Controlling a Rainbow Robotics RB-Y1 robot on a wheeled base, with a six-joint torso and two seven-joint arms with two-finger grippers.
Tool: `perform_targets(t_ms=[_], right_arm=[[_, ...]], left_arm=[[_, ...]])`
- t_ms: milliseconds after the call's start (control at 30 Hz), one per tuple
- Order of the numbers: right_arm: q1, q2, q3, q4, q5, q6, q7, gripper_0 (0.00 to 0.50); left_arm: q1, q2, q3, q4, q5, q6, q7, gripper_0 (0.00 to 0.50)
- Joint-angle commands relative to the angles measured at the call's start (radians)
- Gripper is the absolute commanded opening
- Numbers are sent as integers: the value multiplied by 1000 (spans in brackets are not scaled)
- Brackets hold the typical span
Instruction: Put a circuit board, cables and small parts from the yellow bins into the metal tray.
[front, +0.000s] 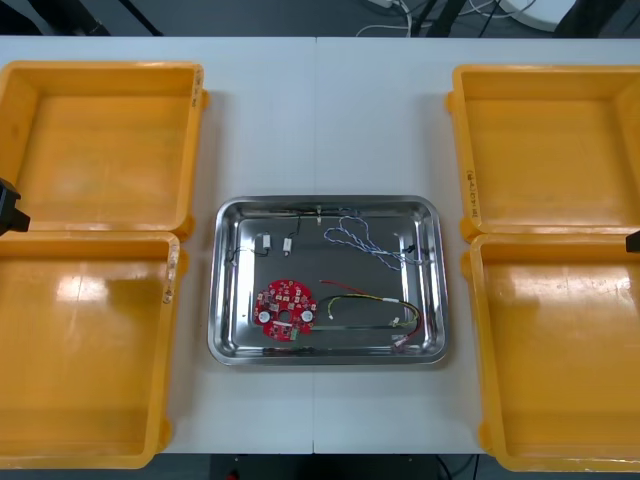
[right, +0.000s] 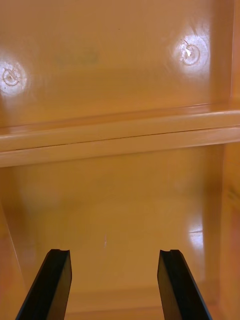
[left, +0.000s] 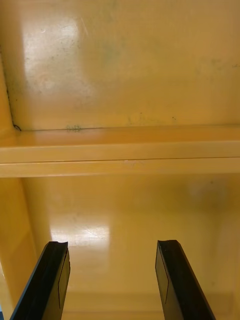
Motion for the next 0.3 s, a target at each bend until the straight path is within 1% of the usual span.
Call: perform_targets(t_ms=[33,300], right_arm=[[9,-44,-36,-30,1,4,-34,500],[9,-44,-36,-30,1,4,-34,500]], left_arm=[[15,20,35,-32,-4,8,-68,500],[15,20,35,-32,-4,8,-68,500]])
